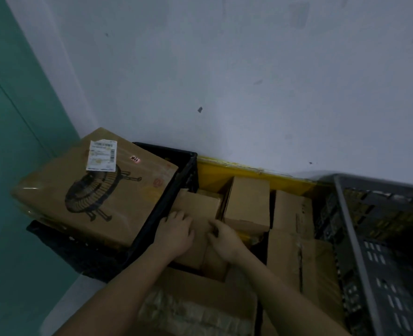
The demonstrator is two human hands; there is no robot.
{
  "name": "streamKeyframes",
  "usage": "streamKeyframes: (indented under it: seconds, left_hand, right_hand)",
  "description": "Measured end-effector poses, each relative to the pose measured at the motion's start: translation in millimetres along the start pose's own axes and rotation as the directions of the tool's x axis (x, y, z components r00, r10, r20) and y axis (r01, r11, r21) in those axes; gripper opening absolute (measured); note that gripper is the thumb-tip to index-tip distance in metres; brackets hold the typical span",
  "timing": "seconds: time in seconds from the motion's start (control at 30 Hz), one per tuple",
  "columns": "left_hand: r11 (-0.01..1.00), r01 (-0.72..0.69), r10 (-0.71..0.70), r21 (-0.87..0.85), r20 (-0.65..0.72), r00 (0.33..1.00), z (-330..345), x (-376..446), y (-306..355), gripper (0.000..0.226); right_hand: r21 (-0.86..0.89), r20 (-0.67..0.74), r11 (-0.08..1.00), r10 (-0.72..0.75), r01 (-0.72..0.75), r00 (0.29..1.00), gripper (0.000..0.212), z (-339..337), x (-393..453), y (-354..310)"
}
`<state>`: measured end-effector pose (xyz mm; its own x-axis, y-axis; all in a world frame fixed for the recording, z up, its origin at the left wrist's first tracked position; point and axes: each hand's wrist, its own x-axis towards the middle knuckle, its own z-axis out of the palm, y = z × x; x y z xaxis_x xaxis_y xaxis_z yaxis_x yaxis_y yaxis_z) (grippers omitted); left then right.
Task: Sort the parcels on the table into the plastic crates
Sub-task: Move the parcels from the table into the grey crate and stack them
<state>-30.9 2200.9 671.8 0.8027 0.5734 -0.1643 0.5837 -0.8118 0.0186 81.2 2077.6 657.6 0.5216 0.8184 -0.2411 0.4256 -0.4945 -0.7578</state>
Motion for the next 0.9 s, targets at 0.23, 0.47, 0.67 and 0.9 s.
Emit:
streamKeyframes:
  seconds: [0.23,0.47,0.67,0.9]
  left_hand:
    - [0.983,-0.106,0.100,-0.151,-0.053,0.994,-20.9,31.6,25.2,0.054]
    - [0.966,-0.167,0.162,-0.198,-0.042,0.986,-23.9,57.9,56.4,0.056]
    - [0.968,-0.137,0.148,-0.208,0.036,0.988,-22.2,85.7,71.2,0.058]
    - [0.982,-0.057,0.084,-0.182,0.143,0.986,-11.4,106.8,87.0,0.064]
  right_hand:
    - [-0.016,-0.291,0.998,0.047,-0.054,0.956,0.020,-77.5,7.7,-0.2]
    - [-0.057,-0.350,0.963,0.227,-0.262,0.909,0.040,-110.9,23.2,34.5]
    - [-0.002,-0.317,0.922,0.366,-0.387,0.875,0.015,-104.1,36.3,62.9]
    - [0.026,-0.314,0.918,0.383,-0.396,0.868,0.019,-96.9,41.2,82.2]
